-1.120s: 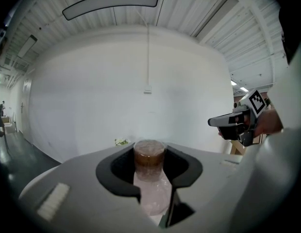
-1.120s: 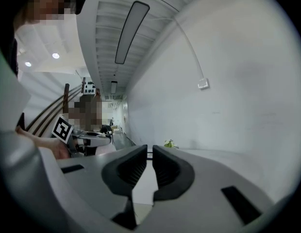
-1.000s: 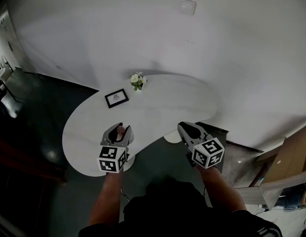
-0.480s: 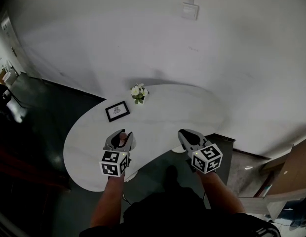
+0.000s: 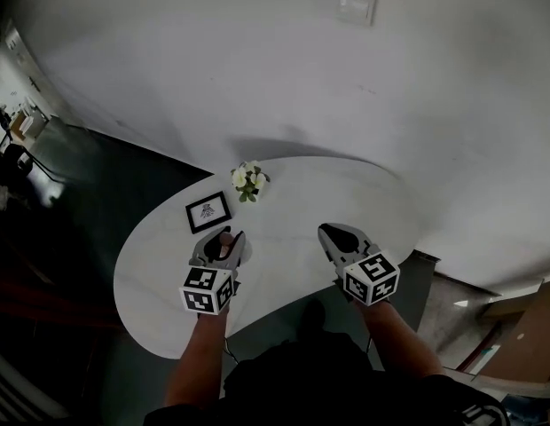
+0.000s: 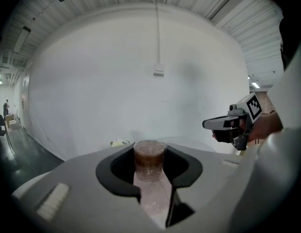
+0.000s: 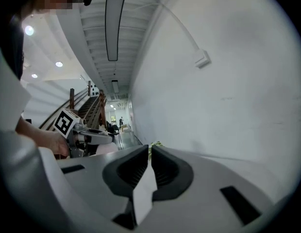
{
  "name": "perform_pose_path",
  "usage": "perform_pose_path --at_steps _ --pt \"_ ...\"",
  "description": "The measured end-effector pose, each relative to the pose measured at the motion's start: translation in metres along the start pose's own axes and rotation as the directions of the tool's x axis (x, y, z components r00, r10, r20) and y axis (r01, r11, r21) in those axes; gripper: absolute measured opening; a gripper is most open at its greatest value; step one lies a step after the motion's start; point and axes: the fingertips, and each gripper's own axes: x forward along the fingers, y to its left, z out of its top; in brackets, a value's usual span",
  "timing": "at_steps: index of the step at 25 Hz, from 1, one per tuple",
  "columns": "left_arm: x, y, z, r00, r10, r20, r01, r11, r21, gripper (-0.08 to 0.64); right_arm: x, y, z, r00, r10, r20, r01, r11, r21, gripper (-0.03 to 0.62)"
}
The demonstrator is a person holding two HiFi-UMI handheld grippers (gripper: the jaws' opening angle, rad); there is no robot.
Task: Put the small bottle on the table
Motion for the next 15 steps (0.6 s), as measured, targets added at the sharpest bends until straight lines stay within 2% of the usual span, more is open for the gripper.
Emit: perform_pose_path --at_steps 6,9,15 --pt "0.031 0.005 0.018 0.999 0.045 0.007 -0.045 0.999 -0.012 0.138 0.021 -0.028 0.01 0.998 0.07 -0.011 -0.07 0.998 -0.008 0.023" --pt "0.036 0.004 0.026 0.999 0.043 0.024 -0.043 0.999 -0.008 0.138 0.029 -0.036 0.02 0.997 0.071 -0.002 -0.071 0.997 -0.021 0.023" --pt "0.023 0.022 0.032 0.998 0.043 0.046 -0.043 0.999 -0.001 0.138 0.046 -0.019 0.032 0.996 0.084 0.001 -0.084 0.995 -0.05 0.023"
